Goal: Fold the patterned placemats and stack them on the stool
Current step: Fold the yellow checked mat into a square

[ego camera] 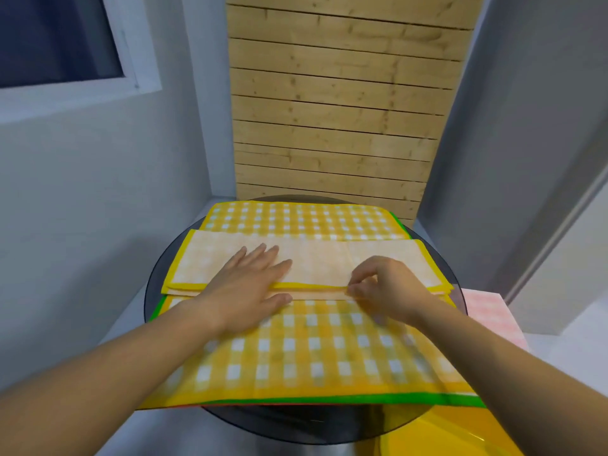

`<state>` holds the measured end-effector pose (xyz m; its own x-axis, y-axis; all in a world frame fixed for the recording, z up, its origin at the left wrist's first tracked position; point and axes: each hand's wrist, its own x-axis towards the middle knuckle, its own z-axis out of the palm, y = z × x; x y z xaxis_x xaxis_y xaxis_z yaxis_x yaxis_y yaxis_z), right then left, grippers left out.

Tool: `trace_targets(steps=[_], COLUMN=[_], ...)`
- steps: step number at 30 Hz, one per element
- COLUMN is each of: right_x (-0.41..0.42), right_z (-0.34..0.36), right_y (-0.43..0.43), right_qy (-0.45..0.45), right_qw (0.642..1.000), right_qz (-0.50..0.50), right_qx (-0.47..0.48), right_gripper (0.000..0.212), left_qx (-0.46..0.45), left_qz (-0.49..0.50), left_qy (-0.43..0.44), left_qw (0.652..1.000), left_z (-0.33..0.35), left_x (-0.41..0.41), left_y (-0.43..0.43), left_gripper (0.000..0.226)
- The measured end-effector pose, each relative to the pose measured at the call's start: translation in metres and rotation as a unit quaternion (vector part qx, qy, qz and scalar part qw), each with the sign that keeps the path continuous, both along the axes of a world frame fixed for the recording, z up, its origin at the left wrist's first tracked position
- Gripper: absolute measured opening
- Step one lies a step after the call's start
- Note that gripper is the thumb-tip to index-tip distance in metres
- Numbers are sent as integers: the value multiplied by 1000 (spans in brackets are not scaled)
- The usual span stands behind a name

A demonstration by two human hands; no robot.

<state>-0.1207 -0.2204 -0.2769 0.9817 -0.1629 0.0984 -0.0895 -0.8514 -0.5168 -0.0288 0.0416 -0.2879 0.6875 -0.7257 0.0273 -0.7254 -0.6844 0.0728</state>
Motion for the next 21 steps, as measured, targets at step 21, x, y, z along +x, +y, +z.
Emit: trace_targets(steps=[21], right_x=[-4], right_z=[-42], right_y=[-8], right_qy=[-117], right_qw=[987], right_qz=[76], right_qx=[-84], right_gripper=[9], left_qx=[-47], left_qz=[-27], left_qy=[37], left_qw=[998], left_z=[-15], left_x=[12], left_y=[1], left_gripper=[39])
